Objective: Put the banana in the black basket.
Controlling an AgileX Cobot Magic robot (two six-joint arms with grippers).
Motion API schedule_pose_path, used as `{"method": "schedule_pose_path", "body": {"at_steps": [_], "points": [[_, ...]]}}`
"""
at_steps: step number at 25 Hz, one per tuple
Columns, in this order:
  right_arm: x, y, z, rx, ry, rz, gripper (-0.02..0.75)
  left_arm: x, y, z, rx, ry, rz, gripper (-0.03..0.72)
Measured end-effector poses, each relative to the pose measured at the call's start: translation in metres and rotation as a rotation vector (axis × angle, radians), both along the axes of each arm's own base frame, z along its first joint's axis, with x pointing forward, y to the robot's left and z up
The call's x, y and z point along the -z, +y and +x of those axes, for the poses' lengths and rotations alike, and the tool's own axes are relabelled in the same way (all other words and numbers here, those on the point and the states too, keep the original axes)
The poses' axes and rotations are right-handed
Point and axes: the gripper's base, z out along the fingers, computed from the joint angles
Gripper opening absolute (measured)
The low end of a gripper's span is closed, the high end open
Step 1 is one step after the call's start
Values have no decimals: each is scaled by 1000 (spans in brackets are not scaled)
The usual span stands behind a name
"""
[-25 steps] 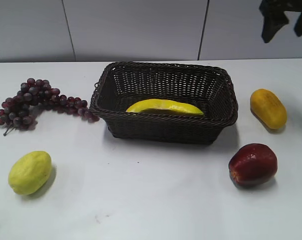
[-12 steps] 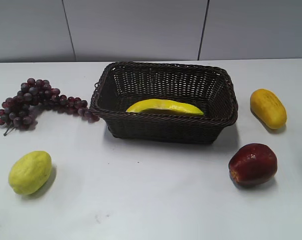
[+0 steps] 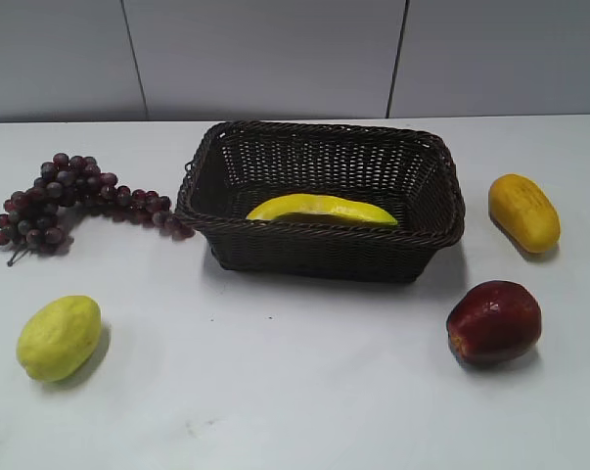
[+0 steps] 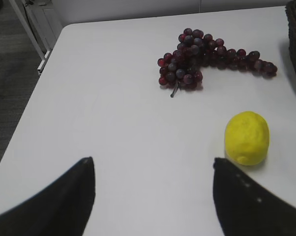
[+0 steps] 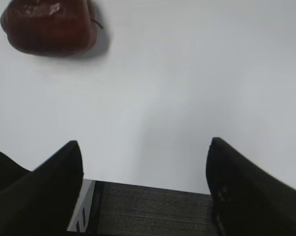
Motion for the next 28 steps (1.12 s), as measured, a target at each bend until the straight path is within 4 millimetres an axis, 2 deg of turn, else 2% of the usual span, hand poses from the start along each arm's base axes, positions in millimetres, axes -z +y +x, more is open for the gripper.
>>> {"method": "schedule_pose_path", "body": {"at_steps": [6,15,28], "points": [[8,-4,-38,6,-43,7,594,0,0,0,0,0,0,555],[25,-9,-83,6,-115,15,594,0,0,0,0,0,0,555],[2,-14,-129,6,-432,50,594,0,0,0,0,0,0,555]]}}
